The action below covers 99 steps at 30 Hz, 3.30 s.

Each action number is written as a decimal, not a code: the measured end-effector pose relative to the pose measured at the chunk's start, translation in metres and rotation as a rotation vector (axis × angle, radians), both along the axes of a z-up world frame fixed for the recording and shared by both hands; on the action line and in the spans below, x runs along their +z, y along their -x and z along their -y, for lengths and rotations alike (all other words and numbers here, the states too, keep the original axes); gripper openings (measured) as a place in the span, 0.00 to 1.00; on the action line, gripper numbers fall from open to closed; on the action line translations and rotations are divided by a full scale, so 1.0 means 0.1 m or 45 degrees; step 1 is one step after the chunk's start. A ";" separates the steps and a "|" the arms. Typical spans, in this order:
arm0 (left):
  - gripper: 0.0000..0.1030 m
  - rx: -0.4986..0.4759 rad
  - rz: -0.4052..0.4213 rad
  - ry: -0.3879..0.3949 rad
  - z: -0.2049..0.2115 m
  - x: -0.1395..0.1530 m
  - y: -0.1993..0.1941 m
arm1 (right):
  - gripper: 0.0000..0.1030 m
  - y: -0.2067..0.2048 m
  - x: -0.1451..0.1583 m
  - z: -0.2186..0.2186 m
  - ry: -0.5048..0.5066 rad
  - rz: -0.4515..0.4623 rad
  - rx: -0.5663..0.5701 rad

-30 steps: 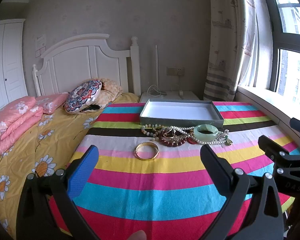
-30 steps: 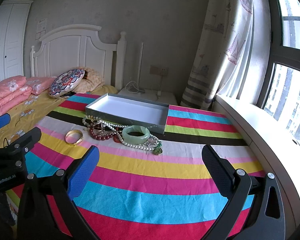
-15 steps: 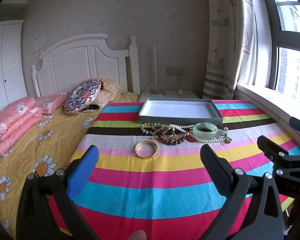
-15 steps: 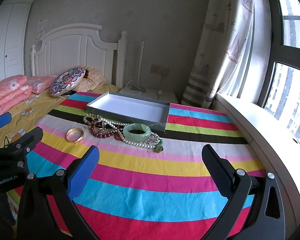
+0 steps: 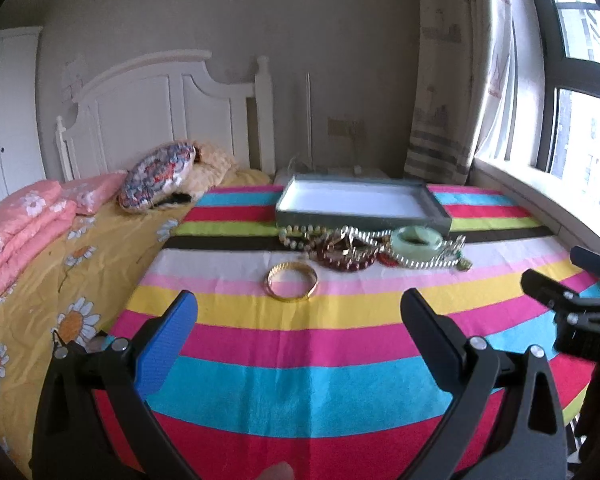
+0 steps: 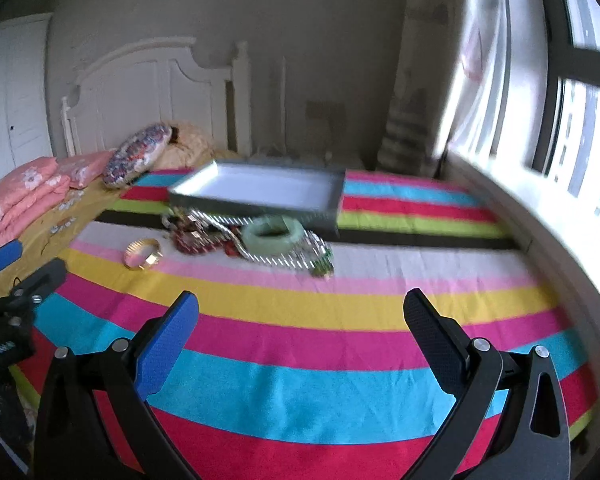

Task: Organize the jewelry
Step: 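Move the right tool down over the pale green jade bangle, then grasp the jade bangle with the right tool while the left tool grasps the gold bangle, then lower both bangles into the white tray and open both tools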

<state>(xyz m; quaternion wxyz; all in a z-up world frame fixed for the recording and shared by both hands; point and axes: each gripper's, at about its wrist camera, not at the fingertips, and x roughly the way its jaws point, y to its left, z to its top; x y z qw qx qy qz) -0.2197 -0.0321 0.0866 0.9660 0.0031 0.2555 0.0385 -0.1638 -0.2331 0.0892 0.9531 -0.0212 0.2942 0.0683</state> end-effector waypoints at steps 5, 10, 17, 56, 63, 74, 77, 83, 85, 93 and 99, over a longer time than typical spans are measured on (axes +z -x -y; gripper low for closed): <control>0.98 0.000 -0.140 0.027 -0.15 -0.27 -0.34 | 0.96 -0.39 -0.22 0.18 -0.037 -0.147 0.022; 0.98 0.013 -0.226 0.003 -0.28 -0.46 -0.60 | 0.96 -0.79 -0.35 0.14 0.047 -0.245 0.082; 0.98 0.009 -0.388 0.111 -0.51 -0.64 -1.04 | 0.95 -1.35 -0.32 -0.03 0.013 -0.247 0.249; 0.70 -0.032 -0.498 0.082 -0.41 -0.81 -1.81 | 0.75 -2.05 -0.48 -0.45 0.003 -0.305 0.437; 0.57 -0.086 -0.458 0.127 -0.43 -0.78 -1.70 | 0.75 -2.05 -0.42 -0.37 -0.071 -0.288 0.430; 0.58 -0.096 -0.361 0.122 -0.49 -0.44 -1.62 | 0.75 -2.00 -0.22 -0.30 -0.103 -0.214 0.426; 0.58 -0.119 -0.343 0.114 -0.45 -0.33 -1.72 | 0.75 -2.05 -0.15 -0.26 -0.095 -0.194 0.412; 0.58 -0.169 -0.327 0.085 -0.32 -0.20 -2.08 | 0.75 -2.21 -0.07 -0.16 -0.089 -0.170 0.372; 0.58 -0.186 -0.338 0.089 -0.28 -0.18 -2.25 | 0.75 -2.28 -0.06 -0.15 -0.090 -0.175 0.364; 0.58 -0.241 -0.367 0.047 -0.14 -0.10 -2.94 | 0.75 -2.66 -0.06 -0.19 -0.076 -0.202 0.345; 0.58 -0.272 -0.422 -0.022 -0.05 -0.15 -3.40 | 0.75 -2.94 -0.14 -0.24 -0.052 -0.252 0.331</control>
